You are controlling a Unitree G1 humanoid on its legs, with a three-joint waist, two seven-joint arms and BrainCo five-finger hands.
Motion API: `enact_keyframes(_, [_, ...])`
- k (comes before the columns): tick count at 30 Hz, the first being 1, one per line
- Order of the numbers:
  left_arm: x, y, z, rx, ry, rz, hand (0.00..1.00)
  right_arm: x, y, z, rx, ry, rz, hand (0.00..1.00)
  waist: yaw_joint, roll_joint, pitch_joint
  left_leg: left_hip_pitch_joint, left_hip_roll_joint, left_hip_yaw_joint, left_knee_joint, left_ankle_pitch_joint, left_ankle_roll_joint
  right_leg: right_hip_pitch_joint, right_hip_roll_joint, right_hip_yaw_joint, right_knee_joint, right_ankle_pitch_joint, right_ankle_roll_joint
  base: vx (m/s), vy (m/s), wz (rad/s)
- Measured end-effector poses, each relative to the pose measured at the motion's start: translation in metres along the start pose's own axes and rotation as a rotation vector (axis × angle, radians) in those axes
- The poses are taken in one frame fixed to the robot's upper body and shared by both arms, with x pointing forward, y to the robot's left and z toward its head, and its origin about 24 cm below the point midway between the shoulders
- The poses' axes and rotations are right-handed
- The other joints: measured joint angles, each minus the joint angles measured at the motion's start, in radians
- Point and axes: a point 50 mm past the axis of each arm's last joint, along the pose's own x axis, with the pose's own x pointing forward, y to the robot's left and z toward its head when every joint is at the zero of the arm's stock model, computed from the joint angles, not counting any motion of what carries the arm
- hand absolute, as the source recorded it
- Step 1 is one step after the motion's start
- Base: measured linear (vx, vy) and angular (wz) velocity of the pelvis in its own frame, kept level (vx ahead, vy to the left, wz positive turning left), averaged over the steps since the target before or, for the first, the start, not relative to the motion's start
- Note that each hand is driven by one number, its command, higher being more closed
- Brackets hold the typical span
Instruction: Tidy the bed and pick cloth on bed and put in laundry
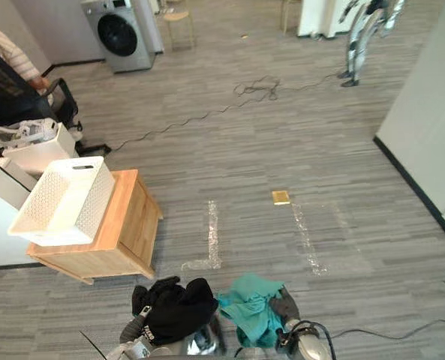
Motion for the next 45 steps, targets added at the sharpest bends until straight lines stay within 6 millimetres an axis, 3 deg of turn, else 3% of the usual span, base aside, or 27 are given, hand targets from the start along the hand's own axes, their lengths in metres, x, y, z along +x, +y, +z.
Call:
enact_keyframes(1, [0.000,0.000,0.001,0.041,0.008,-0.013,1.00,0.003,0.001,0.003,-0.002,-0.007,0.002,1.00,-0.006,-0.009,0.003,0.052,-0.044,-0.007,-0.039,-0.009,0.032,-0.115,-0.074,0.018,0.295,0.040,0.010,0.59,0.155,0.38])
enact_keyframes(3, [0.003,0.006,0.011,0.095,0.000,-0.014,1.00,0.009,0.008,-0.001,0.010,0.007,0.022,1.00,-0.029,-0.050,0.027,0.143,-0.116,-0.076,-0.067,-0.022,0.079,-0.263,-0.124,0.086,0.660,0.086,0.024,0.54,0.106,0.89])
enact_keyframes(5, [0.006,0.009,0.009,0.136,0.026,-0.006,1.00,0.007,0.018,-0.009,0.017,0.025,0.051,1.00,-0.050,-0.056,0.034,0.239,-0.148,-0.151,-0.094,-0.041,0.102,-0.354,-0.114,0.074,0.749,0.035,-0.037,0.59,0.018,1.20])
enact_keyframes(7, [0.006,0.005,0.005,0.158,0.043,-0.019,1.00,0.005,0.031,-0.013,0.014,0.008,0.093,1.00,-0.063,-0.050,0.037,0.322,-0.159,-0.250,-0.128,-0.051,0.100,-0.465,-0.069,0.071,0.596,-0.040,-0.036,0.57,-0.067,1.30])
enact_keyframes(9, [0.006,0.001,0.004,0.169,0.044,-0.033,1.00,0.003,0.034,-0.013,0.023,-0.012,0.094,1.00,-0.084,-0.042,0.035,0.352,-0.159,-0.358,-0.143,-0.053,0.096,-0.531,-0.019,0.112,0.345,-0.031,-0.039,0.49,-0.131,1.64])
enact_keyframes(11, [0.005,-0.004,0.001,0.189,0.054,-0.052,1.00,-0.001,0.036,-0.012,0.032,-0.034,0.094,1.00,-0.080,-0.046,0.033,0.381,-0.160,-0.459,-0.170,-0.063,0.087,-0.555,0.024,0.230,0.057,0.064,-0.045,0.47,-0.198,1.66])
enact_keyframes(12, [0.004,-0.002,-0.001,0.214,0.062,-0.055,1.00,0.000,0.039,-0.011,0.043,-0.052,0.089,1.00,-0.077,-0.049,0.034,0.408,-0.160,-0.516,-0.169,-0.083,0.056,-0.549,0.041,0.311,-0.078,0.141,-0.031,0.36,-0.212,1.24])
enact_keyframes(13, [0.003,0.001,-0.003,0.221,0.068,-0.055,1.00,-0.001,0.041,-0.012,0.051,-0.050,0.083,1.00,-0.072,-0.052,0.032,0.428,-0.159,-0.537,-0.167,-0.095,0.037,-0.543,0.043,0.333,-0.111,0.174,-0.028,0.54,-0.362,1.39])
enact_keyframes(14, [-0.002,0.009,-0.005,0.214,0.059,-0.039,1.00,0.001,0.047,-0.013,0.070,-0.053,0.090,1.00,-0.048,-0.063,0.025,0.487,-0.158,-0.550,-0.156,-0.135,-0.023,-0.522,0.044,0.345,-0.116,0.233,-0.054,0.44,-0.319,1.05])
enact_keyframes(16, [-0.011,0.020,-0.008,0.192,0.041,-0.008,1.00,0.005,0.058,-0.008,0.059,-0.064,0.140,1.00,-0.039,-0.070,-0.003,0.538,-0.151,-0.533,-0.114,-0.205,-0.072,-0.485,0.038,0.299,-0.028,0.268,-0.100,0.50,-0.418,1.20])
enact_keyframes(17, [-0.015,0.020,-0.003,0.163,0.003,-0.004,1.00,0.008,0.067,-0.001,0.051,-0.087,0.178,1.00,-0.023,-0.090,-0.015,0.489,-0.157,-0.472,0.108,-0.269,-0.068,-0.431,0.023,0.258,-0.002,0.230,-0.091,0.44,-0.441,1.10])
enact_keyframes(19, [-0.014,0.009,-0.001,0.126,-0.019,-0.030,1.00,0.011,0.067,0.008,0.025,-0.110,0.194,1.00,-0.023,-0.057,-0.018,0.364,-0.075,-0.366,0.401,-0.268,-0.092,-0.360,0.046,0.218,-0.032,0.194,-0.107,0.25,-0.286,0.95])
enact_keyframes(20, [-0.015,-0.002,-0.003,0.083,-0.030,-0.054,1.00,0.011,0.069,0.021,0.007,-0.164,0.211,1.00,-0.019,-0.015,-0.018,0.243,0.068,-0.229,0.649,-0.261,-0.111,-0.285,0.075,0.150,-0.092,0.179,-0.111,0.22,-0.251,0.97])
enact_keyframes(21, [-0.014,-0.008,-0.004,0.066,-0.029,-0.068,1.00,0.011,0.069,0.024,0.003,-0.178,0.212,1.00,-0.022,0.003,-0.024,0.205,0.135,-0.153,0.679,-0.269,-0.098,-0.254,0.082,0.119,-0.122,0.175,-0.118,0.21,-0.251,0.83])
enact_keyframes(24, [-0.012,-0.023,-0.007,0.032,-0.018,-0.098,1.00,0.016,0.066,0.027,-0.017,-0.169,0.202,1.00,-0.024,0.016,-0.028,0.139,0.225,0.016,0.534,-0.268,-0.084,-0.203,0.072,0.055,-0.184,0.169,-0.125,0.23,-0.206,0.53])
enact_keyframes(27, [-0.011,-0.033,-0.016,0.060,0.020,-0.133,1.00,0.016,0.050,0.017,-0.020,-0.102,0.120,1.00,-0.032,0.016,-0.052,0.195,0.187,0.121,0.159,-0.125,-0.036,-0.157,0.076,-0.012,-0.234,0.177,-0.109,0.27,-0.097,0.69])
enact_keyframes(30, [-0.007,-0.033,-0.014,0.099,0.027,-0.124,1.00,0.022,0.043,0.015,-0.003,-0.067,0.045,1.00,-0.031,-0.041,-0.085,0.282,0.059,0.083,-0.149,-0.018,-0.032,-0.164,0.042,-0.063,-0.229,0.162,-0.098,0.24,-0.022,0.67])
enact_keyframes(31, [-0.004,-0.033,-0.013,0.134,0.038,-0.123,1.00,0.024,0.041,0.015,0.011,-0.064,0.019,1.00,-0.039,-0.062,-0.086,0.300,0.031,0.057,-0.201,0.001,-0.034,-0.180,0.016,-0.084,-0.163,0.119,-0.092,0.17,0.013,0.61])
enact_keyframes(33, [-0.002,-0.033,-0.016,0.172,0.066,-0.119,1.00,0.024,0.033,0.018,0.026,-0.074,-0.037,1.00,-0.057,-0.067,-0.081,0.325,0.018,0.016,-0.224,0.000,-0.034,-0.242,-0.039,-0.083,0.059,0.068,-0.079,0.16,0.036,0.72])
enact_keyframes(35, [-0.001,-0.030,-0.016,0.207,0.074,-0.117,1.00,0.021,0.027,0.017,0.050,-0.084,-0.081,1.00,-0.093,-0.073,-0.073,0.351,0.007,-0.047,-0.229,-0.026,-0.019,-0.345,-0.099,-0.037,0.360,0.081,-0.085,0.13,0.025,0.94])
enact_keyframes(36, [0.000,-0.031,-0.013,0.240,0.071,-0.129,1.00,0.018,0.028,0.012,0.074,-0.073,-0.104,1.00,-0.110,-0.078,-0.065,0.357,0.005,-0.084,-0.219,-0.044,-0.021,-0.398,-0.107,0.042,0.445,0.030,-0.076,0.09,-0.031,1.01])
enact_keyframes(37, [0.001,-0.024,-0.011,0.263,0.078,-0.112,1.00,0.017,0.030,0.009,0.087,-0.071,-0.111,1.00,-0.118,-0.087,-0.064,0.352,0.007,-0.116,-0.206,-0.052,-0.021,-0.425,-0.100,0.097,0.429,-0.007,-0.075,0.05,-0.056,0.96])
enact_keyframes(41, [0.002,-0.014,-0.007,0.291,0.086,-0.089,1.00,0.017,0.032,0.011,0.126,-0.114,-0.140,1.00,-0.133,-0.077,-0.064,0.338,0.034,-0.215,-0.188,-0.064,-0.044,-0.435,-0.029,0.281,0.146,0.009,-0.066,0.09,-0.119,0.76])
enact_keyframes(42, [0.002,-0.013,-0.007,0.293,0.086,-0.088,1.00,0.017,0.033,0.013,0.134,-0.124,-0.141,1.00,-0.132,-0.076,-0.064,0.335,0.042,-0.232,-0.186,-0.066,-0.055,-0.419,-0.013,0.330,0.063,0.037,-0.058,0.12,-0.211,0.75])
enact_keyframes(43, [0.002,-0.012,-0.006,0.296,0.086,-0.090,1.00,0.017,0.036,0.014,0.144,-0.132,-0.136,1.00,-0.132,-0.088,-0.072,0.333,0.042,-0.241,-0.183,-0.071,-0.076,-0.392,-0.008,0.373,-0.045,0.126,-0.050,0.17,-0.335,0.66])
enact_keyframes(44, [0.001,-0.007,-0.002,0.311,0.080,-0.084,1.00,0.017,0.042,0.013,0.167,-0.136,-0.128,1.00,-0.129,-0.127,-0.095,0.335,0.031,-0.235,-0.183,-0.077,-0.095,-0.370,-0.034,0.379,-0.087,0.262,-0.033,0.17,-0.379,0.51])
enact_keyframes(45, [0.002,-0.006,-0.002,0.309,0.082,-0.078,1.00,0.017,0.045,0.014,0.173,-0.140,-0.121,1.00,-0.123,-0.135,-0.106,0.336,0.039,-0.213,-0.181,-0.082,-0.104,-0.361,-0.038,0.372,-0.102,0.224,-0.021,0.16,-0.358,0.19])
